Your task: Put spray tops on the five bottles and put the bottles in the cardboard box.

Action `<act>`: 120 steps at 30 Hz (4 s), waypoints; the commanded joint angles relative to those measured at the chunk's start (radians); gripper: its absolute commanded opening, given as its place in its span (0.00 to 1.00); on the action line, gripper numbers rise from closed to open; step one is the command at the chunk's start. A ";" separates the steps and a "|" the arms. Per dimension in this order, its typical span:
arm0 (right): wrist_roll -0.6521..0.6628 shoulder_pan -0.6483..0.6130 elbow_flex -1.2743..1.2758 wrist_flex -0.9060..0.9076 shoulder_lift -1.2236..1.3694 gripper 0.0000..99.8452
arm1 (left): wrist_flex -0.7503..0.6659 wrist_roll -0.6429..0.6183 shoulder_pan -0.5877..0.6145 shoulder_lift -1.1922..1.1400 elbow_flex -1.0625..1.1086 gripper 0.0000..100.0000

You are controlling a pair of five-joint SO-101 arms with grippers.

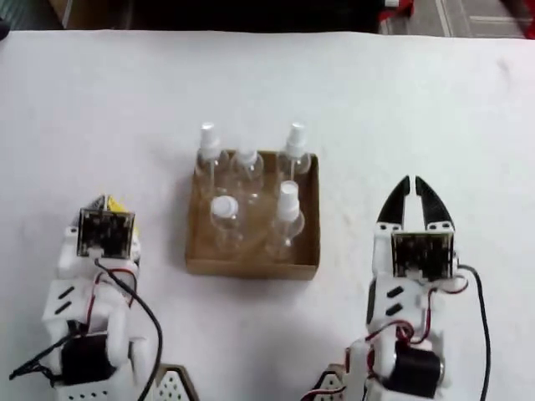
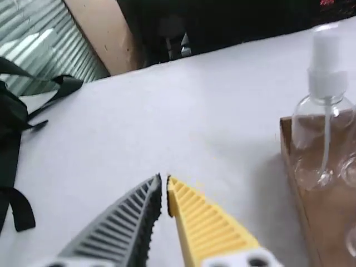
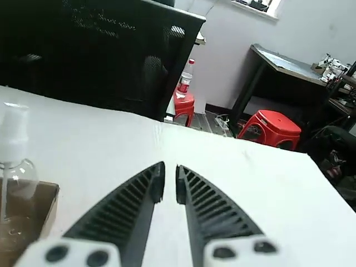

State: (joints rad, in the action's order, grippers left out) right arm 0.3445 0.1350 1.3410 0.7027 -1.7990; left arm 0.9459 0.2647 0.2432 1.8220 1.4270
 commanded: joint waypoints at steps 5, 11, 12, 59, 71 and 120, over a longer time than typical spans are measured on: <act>0.008 0.013 0.193 -0.214 -0.007 0.02 | -0.089 -0.137 0.010 0.005 0.141 0.02; 0.006 0.012 0.313 -0.251 -0.007 0.02 | -0.176 -0.226 -0.036 0.004 0.264 0.02; 0.006 0.012 0.331 -0.251 -0.007 0.02 | -0.166 -0.232 -0.038 0.005 0.265 0.02; -0.183 -0.163 0.350 0.427 0.001 0.02 | 0.338 -0.232 -0.108 0.002 0.265 0.29; -0.183 -0.162 0.350 0.432 0.001 0.02 | 0.339 -0.229 -0.111 0.002 0.265 0.08; -0.015 -0.170 0.348 0.565 -0.002 0.02 | 0.339 -0.227 -0.113 0.002 0.265 0.02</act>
State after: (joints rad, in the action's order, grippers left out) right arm 0.3168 -0.0384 1.6817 1.2674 -1.7975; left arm 1.2789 0.0361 0.1389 1.8205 1.6955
